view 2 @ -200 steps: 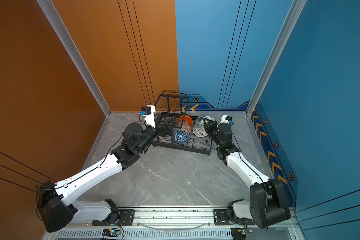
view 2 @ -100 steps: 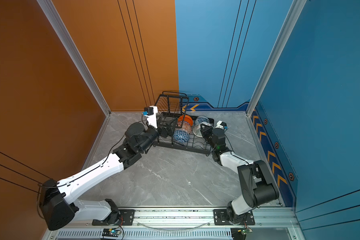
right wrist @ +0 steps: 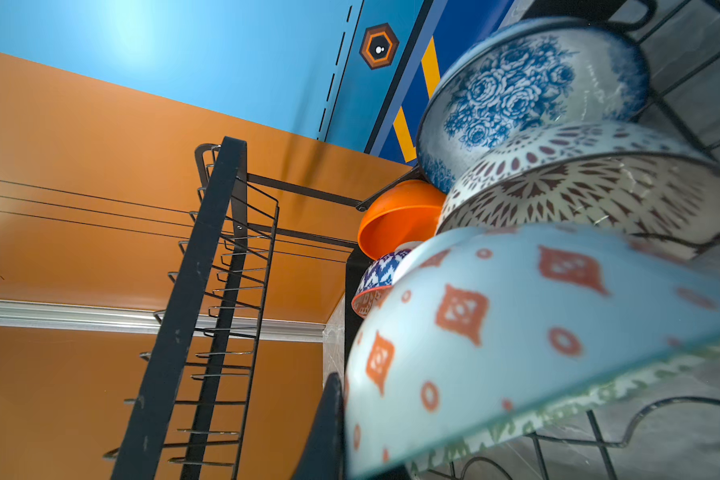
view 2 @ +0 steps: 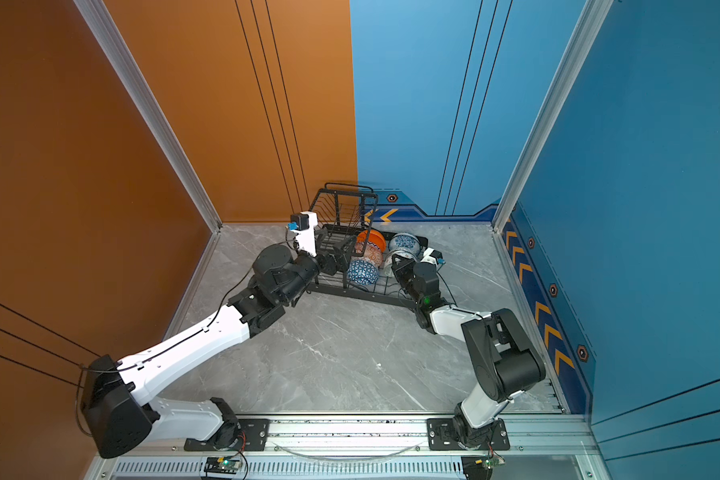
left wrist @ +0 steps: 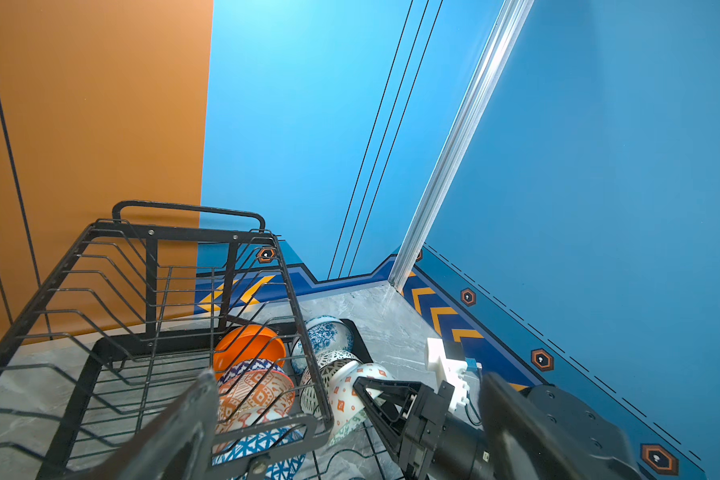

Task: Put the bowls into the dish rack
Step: 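Set the green-patterned bowl into a slot below the maroon-patterned bowl, right gripper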

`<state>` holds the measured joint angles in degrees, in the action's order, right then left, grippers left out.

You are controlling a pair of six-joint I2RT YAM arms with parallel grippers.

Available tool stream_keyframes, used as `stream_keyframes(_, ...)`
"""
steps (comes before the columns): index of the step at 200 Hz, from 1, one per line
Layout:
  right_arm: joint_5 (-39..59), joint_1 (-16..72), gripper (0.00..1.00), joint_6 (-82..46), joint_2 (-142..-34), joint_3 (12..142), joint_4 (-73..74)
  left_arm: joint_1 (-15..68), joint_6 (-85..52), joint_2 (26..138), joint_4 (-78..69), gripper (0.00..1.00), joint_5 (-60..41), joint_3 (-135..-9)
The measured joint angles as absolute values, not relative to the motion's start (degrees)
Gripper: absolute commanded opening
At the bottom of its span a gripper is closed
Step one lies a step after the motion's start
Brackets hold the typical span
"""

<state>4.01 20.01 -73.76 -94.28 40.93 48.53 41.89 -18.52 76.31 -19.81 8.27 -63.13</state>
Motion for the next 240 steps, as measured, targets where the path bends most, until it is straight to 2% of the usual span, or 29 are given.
stream_keyframes(158, 1.65, 20.75, 0.00, -73.32, -104.07, 39.33, 60.45, 39.79, -18.50, 76.31, -19.81, 0.98, 7.38, -63.13)
stream_keyframes(240, 1.37, 21.12, 0.00, -73.34, -104.36, 37.04, 63.51, 39.68, -18.52, 76.31, -19.81, 0.98, 7.18, -63.13)
